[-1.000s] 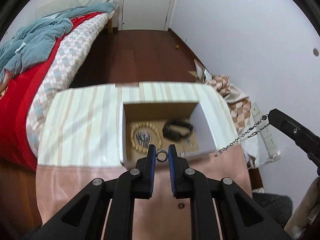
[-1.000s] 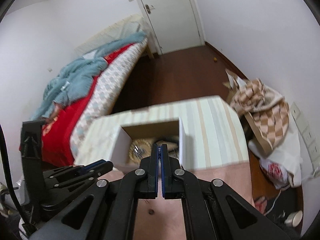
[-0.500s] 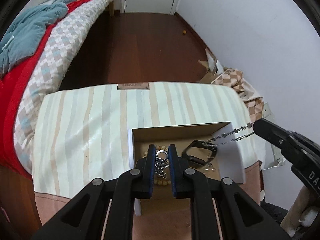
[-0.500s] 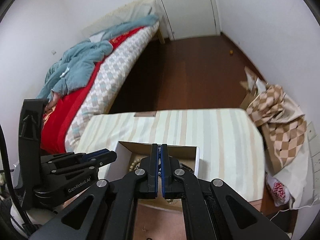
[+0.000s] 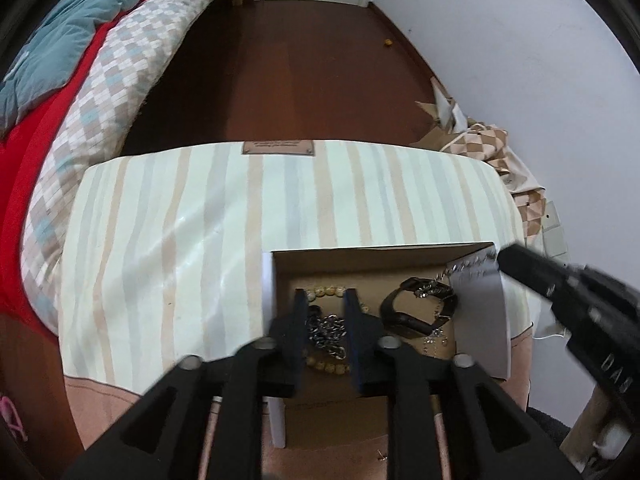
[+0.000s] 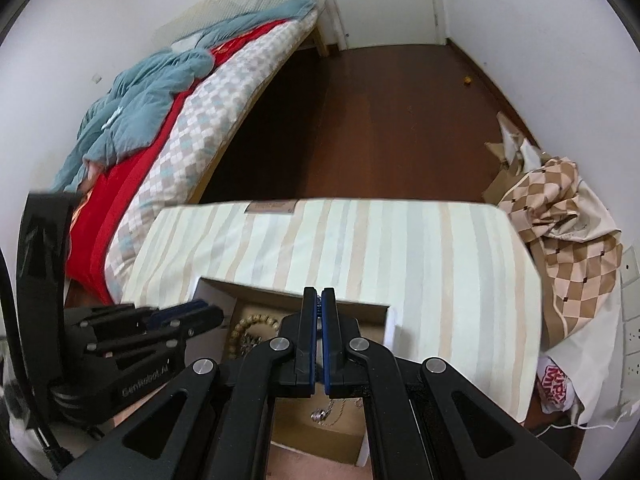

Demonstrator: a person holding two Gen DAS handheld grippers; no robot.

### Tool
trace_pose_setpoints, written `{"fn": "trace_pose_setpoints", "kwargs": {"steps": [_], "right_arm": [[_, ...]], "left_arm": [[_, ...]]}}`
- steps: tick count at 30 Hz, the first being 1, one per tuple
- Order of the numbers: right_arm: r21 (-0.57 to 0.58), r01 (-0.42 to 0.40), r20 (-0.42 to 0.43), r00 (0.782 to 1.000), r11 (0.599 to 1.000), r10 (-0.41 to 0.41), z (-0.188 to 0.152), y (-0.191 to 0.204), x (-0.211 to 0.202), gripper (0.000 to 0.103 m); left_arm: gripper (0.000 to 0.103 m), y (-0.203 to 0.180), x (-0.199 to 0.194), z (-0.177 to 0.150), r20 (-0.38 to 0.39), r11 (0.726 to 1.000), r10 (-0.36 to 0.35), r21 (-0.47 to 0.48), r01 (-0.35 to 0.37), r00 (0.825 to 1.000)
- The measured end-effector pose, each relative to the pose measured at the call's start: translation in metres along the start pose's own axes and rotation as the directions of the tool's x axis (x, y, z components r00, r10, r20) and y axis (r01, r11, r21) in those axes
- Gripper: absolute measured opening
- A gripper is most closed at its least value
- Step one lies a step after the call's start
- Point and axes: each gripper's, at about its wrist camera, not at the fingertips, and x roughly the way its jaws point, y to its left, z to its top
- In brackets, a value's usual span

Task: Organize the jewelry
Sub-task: 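Carry the black ring and silver necklace into the box and release them, then withdraw both grippers from the box toward the remaining pieces on the table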

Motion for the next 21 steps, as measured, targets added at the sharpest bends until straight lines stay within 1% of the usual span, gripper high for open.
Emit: {"fn": "trace_pose_setpoints", "kwargs": {"steps": [1,2,3,5,7,9,10,11,12,13,14,15,16,18,20,21], "right_arm": [[0.010,-0.015,-0.030,0.999,1.000,0.016,-0.001,-0.001,0.004,0.002],[0.020,-0.035,-0.063,0.997,0.999,0.036,-0.003,-0.002,0.007,0.002],[0.032,-0.044,-0.085,0.995,0.999,0.046,-0.004,-0.003,0.010,0.003],[0.043,-0.030,-0.109,0.993,0.999,0.034,-0.007,-0.004,0.012,0.003],[0.062,-0.026,-0.115,0.993,0.998,0.033,-0.010,-0.008,0.010,0.009],[0.074,-0.015,-0.107,0.994,0.997,0.023,-0.014,-0.011,0.006,0.034],[0.072,-0.011,-0.103,0.994,0.997,0.018,-0.017,-0.013,0.002,0.040],[0.071,-0.002,-0.100,0.995,0.997,0.010,-0.019,-0.014,-0.001,0.042],[0.067,0.016,-0.099,0.995,0.998,-0.010,-0.022,-0.014,-0.004,0.042],[0.059,0.035,-0.099,0.995,0.998,-0.029,-0.025,-0.014,-0.006,0.044],[0.053,0.048,-0.098,0.994,0.997,-0.043,-0.026,-0.015,-0.008,0.049],[0.044,0.079,-0.098,0.992,0.996,-0.075,-0.031,-0.014,-0.010,0.057],[0.039,0.094,-0.097,0.991,0.995,-0.090,-0.033,-0.014,-0.011,0.061],[0.025,0.132,-0.097,0.987,0.991,-0.129,-0.041,-0.012,-0.011,0.082],[0.018,0.181,-0.093,0.980,0.983,-0.178,-0.050,-0.012,-0.011,0.092],[0.017,0.198,-0.090,0.977,0.980,-0.196,-0.053,-0.012,-0.010,0.092]], "left_arm": [[0.042,0.001,-0.002,0.000,0.009,1.000,-0.003,-0.004,0.003,1.000],[0.051,0.001,-0.005,0.000,0.020,1.000,0.000,-0.006,0.000,1.000],[0.065,0.002,-0.010,-0.001,0.037,1.000,0.007,-0.007,-0.007,0.999],[0.067,0.002,-0.016,-0.001,0.058,1.000,0.013,-0.007,-0.012,0.998],[0.067,0.004,-0.021,0.000,0.062,1.000,0.023,-0.012,-0.023,0.998],[0.068,0.005,-0.024,-0.001,0.068,1.000,0.027,-0.016,-0.026,0.997],[0.075,0.006,-0.026,-0.003,0.070,0.999,0.034,-0.015,-0.033,0.997],[0.081,0.006,-0.027,-0.004,0.072,0.999,0.043,-0.013,-0.042,0.996],[0.090,0.007,-0.029,-0.007,0.077,0.998,0.054,-0.014,-0.053,0.996],[0.092,0.008,-0.030,-0.010,0.083,0.998,0.065,-0.014,-0.064,0.994],[0.092,0.008,-0.031,-0.013,0.091,0.997,0.077,-0.014,-0.076,0.993],[0.092,0.008,-0.032,-0.017,0.099,0.996,0.092,-0.015,-0.091,0.991],[0.096,0.008,-0.032,-0.021,0.104,0.995,0.103,-0.014,-0.103,0.989],[0.103,0.007,-0.030,-0.030,0.109,0.992,0.128,-0.004,-0.128,0.986],[0.103,0.006,-0.029,-0.039,0.117,0.986,0.161,0.011,-0.164,0.980],[0.103,0.005,-0.029,-0.044,0.126,0.983,0.180,0.022,-0.184,0.976]]}}
